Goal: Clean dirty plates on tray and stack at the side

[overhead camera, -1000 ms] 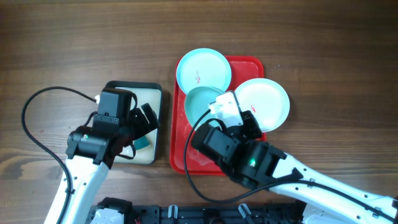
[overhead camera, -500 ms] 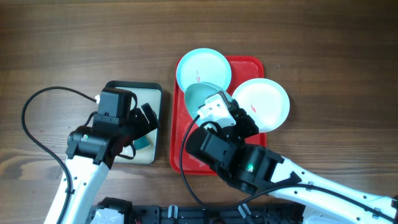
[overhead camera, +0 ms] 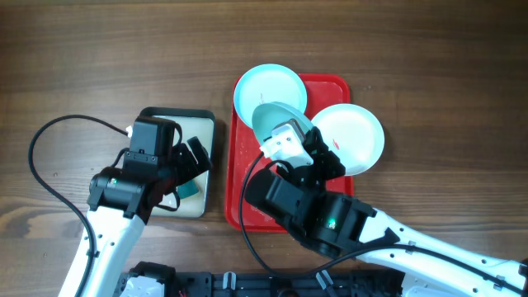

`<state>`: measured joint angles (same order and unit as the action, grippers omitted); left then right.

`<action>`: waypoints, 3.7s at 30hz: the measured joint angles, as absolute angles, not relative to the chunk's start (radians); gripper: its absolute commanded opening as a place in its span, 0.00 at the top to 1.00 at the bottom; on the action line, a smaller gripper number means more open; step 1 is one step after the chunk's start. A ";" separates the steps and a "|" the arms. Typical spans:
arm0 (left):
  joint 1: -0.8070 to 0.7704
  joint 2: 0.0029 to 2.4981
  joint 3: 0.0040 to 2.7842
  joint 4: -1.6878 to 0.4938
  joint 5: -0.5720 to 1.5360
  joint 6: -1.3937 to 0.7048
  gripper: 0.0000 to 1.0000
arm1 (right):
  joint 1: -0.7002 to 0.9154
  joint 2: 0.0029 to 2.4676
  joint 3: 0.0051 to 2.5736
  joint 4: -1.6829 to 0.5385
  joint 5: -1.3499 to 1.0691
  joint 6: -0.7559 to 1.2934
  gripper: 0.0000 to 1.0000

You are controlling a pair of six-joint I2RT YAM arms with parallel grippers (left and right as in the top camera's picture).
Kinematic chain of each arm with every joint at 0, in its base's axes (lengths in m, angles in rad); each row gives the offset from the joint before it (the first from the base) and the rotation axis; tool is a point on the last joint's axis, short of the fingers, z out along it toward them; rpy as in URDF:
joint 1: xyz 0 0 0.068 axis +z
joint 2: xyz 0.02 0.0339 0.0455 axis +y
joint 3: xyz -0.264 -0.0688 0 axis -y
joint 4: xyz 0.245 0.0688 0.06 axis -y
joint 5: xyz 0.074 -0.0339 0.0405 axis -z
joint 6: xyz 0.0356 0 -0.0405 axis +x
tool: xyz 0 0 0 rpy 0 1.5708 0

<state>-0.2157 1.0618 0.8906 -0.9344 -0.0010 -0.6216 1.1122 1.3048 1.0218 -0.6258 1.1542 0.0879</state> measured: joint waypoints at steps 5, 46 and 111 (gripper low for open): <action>-0.216 1.062 0.891 -0.934 -0.001 -0.622 0.00 | 1.131 1.305 1.022 -0.545 1.202 0.010 0.96; -0.216 1.062 0.891 -0.935 -0.001 -0.622 0.00 | 1.176 1.308 1.023 -0.520 1.186 -0.078 0.96; -0.216 1.062 0.891 -0.934 -0.001 -0.622 0.00 | -0.067 1.538 0.950 -0.529 -0.203 0.088 0.64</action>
